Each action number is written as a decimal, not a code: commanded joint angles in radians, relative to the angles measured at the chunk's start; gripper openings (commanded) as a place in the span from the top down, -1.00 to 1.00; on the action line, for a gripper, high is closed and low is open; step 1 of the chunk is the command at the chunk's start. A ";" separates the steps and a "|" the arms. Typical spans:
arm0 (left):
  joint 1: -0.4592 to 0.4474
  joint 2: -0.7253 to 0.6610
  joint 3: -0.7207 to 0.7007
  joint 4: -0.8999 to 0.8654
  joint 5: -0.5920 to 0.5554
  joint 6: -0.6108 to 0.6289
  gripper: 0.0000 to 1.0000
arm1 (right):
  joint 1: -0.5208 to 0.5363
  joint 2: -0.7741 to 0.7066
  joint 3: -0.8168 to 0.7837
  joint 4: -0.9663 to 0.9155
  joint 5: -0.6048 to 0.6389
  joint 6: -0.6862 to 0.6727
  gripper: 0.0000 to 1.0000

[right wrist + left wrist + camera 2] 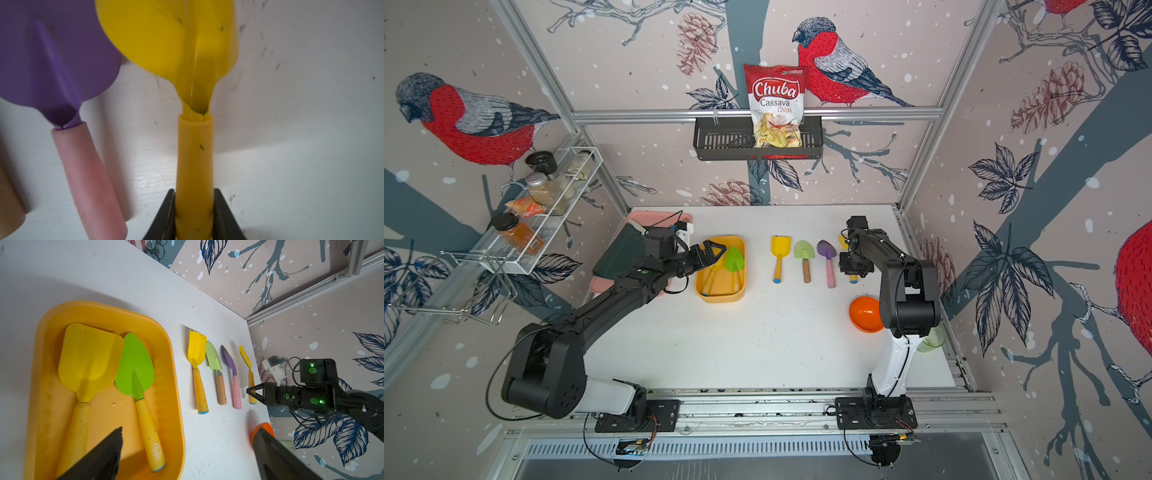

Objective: Take the shovel out of the storage box
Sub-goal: Place the shovel at the center of the board.

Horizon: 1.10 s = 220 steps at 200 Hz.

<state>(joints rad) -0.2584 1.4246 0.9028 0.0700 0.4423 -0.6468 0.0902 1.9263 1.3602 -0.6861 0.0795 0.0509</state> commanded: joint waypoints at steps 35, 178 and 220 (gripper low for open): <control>0.000 0.000 -0.002 0.004 0.000 0.019 -0.98 | 0.002 0.016 -0.036 0.020 0.021 -0.023 0.68; 0.000 0.013 0.005 -0.004 0.008 0.016 -0.97 | 0.006 0.035 -0.047 -0.025 0.016 0.016 0.33; -0.001 0.014 0.011 -0.012 0.010 0.018 -0.98 | 0.006 0.031 -0.054 -0.027 0.021 0.023 0.26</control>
<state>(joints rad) -0.2584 1.4391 0.9039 0.0601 0.4446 -0.6468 0.0959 1.9564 1.3128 -0.6659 0.0963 0.0589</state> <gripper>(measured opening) 0.988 0.372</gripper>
